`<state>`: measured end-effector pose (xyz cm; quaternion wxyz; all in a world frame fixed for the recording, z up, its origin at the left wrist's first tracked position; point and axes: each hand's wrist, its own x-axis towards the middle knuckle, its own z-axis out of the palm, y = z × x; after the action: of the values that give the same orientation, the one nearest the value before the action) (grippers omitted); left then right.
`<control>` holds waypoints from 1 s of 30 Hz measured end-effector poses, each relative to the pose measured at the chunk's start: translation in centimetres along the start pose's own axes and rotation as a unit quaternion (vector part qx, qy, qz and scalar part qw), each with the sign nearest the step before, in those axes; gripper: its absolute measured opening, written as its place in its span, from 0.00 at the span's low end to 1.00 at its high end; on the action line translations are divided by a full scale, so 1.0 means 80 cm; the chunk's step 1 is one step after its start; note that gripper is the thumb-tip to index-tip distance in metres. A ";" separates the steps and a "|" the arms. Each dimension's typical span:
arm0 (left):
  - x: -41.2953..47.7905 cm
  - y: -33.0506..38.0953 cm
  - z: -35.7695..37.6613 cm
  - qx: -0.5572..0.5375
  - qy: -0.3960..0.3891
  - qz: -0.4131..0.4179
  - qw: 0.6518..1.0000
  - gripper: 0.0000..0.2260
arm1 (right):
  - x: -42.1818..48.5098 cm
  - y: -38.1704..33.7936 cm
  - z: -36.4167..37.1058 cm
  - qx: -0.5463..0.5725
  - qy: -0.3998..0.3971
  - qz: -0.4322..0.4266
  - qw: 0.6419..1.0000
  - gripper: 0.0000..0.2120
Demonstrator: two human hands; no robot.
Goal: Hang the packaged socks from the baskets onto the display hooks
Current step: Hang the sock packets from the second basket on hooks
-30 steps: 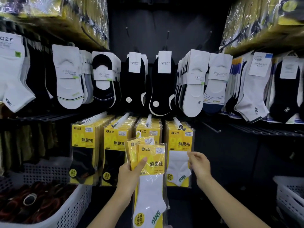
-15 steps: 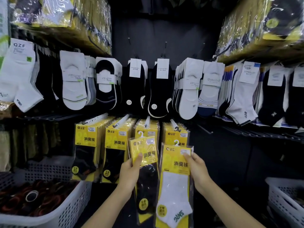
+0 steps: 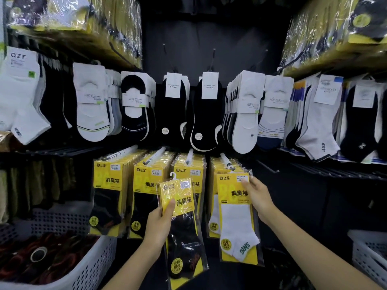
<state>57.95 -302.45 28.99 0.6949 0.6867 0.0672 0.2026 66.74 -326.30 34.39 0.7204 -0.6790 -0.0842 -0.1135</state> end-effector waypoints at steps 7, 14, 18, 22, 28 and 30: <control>0.008 -0.011 0.007 -0.001 -0.004 -0.002 1.000 0.08 | 0.024 0.038 0.008 -0.031 0.078 0.001 0.996 0.07; 0.000 -0.011 0.021 -0.015 -0.026 -0.011 0.999 0.07 | 0.019 0.065 0.006 -0.105 0.252 0.052 0.961 0.13; -0.003 -0.007 0.039 -0.021 -0.052 -0.002 0.998 0.04 | -0.017 0.064 0.018 -0.064 0.149 0.038 0.986 0.09; -0.008 0.003 0.073 -0.017 -0.098 0.013 0.995 0.05 | -0.060 0.042 0.036 -0.006 -0.027 0.061 0.998 0.10; -0.009 0.019 0.106 -0.017 -0.129 0.020 0.991 0.11 | -0.070 0.024 0.018 0.063 0.047 0.047 0.996 0.08; -0.009 0.026 0.112 -0.005 -0.160 0.011 0.987 0.18 | -0.063 0.018 0.007 0.053 0.084 0.033 0.995 0.06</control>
<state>60.24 -311.08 31.33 0.6977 0.7076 -0.0538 0.0979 62.31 -325.45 31.64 0.7634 -0.6303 -0.0069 -0.1411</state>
